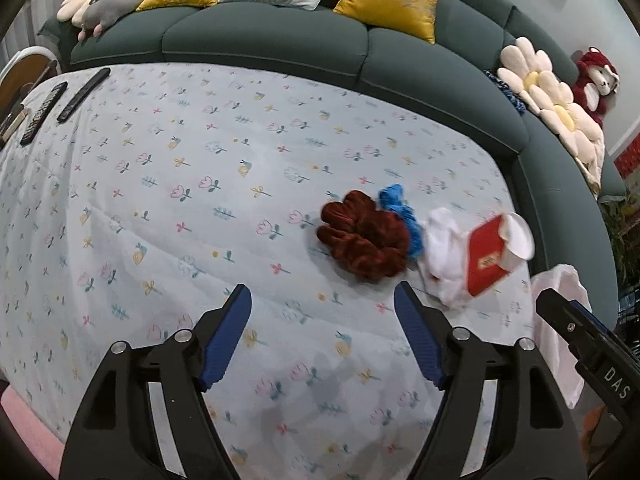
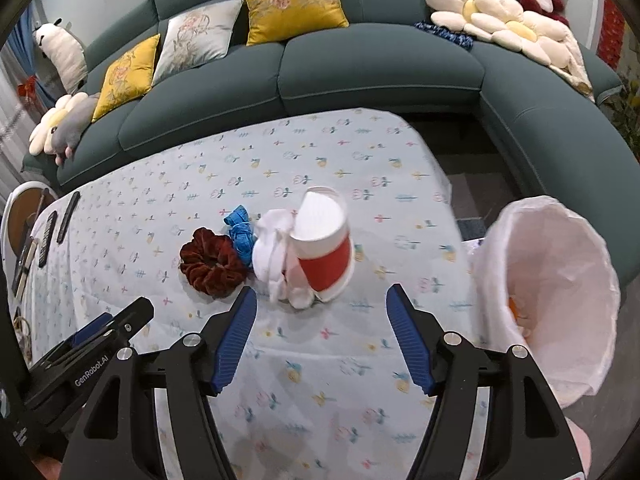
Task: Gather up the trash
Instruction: 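Move both open tools back toward the dark red scrunchie and white cup, then grasp the dark red scrunchie with the left gripper while right grasps the white cup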
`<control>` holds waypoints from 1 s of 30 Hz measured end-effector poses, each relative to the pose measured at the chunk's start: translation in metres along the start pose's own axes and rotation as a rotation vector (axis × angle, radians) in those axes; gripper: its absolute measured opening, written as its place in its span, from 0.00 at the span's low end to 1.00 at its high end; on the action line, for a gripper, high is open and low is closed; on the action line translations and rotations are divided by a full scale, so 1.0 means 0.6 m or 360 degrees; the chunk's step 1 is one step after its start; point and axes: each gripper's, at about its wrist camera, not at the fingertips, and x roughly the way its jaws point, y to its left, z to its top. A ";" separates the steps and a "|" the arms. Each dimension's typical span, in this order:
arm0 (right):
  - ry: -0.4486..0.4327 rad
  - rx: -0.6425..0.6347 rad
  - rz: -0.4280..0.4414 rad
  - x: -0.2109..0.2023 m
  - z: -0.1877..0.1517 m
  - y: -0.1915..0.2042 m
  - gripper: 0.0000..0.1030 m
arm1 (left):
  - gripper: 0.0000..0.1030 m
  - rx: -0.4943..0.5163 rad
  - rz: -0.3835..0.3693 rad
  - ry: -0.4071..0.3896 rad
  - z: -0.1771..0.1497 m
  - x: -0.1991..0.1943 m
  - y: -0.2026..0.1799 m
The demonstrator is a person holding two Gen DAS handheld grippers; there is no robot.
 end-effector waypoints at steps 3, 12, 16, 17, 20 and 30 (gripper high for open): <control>0.0023 0.0014 -0.0002 0.027 0.014 0.009 0.63 | 0.68 -0.0010 0.0008 0.0041 0.021 0.030 0.006; 0.0097 0.0063 -0.0061 0.105 0.049 0.016 0.63 | 0.68 0.0012 0.0002 0.0152 0.076 0.114 -0.011; 0.0123 0.0065 -0.0086 0.128 0.055 0.010 0.63 | 0.68 0.0022 0.0016 0.0198 0.085 0.145 -0.016; 0.0129 0.0067 -0.0090 0.132 0.054 0.007 0.63 | 0.68 0.0022 0.0014 0.0207 0.086 0.151 -0.017; 0.0152 0.0074 -0.0086 0.142 0.050 -0.001 0.61 | 0.55 0.0038 -0.0008 0.0236 0.081 0.163 -0.023; 0.0200 0.0108 -0.0027 0.134 0.015 -0.026 0.25 | 0.18 0.0135 -0.0027 0.0273 0.034 0.152 -0.047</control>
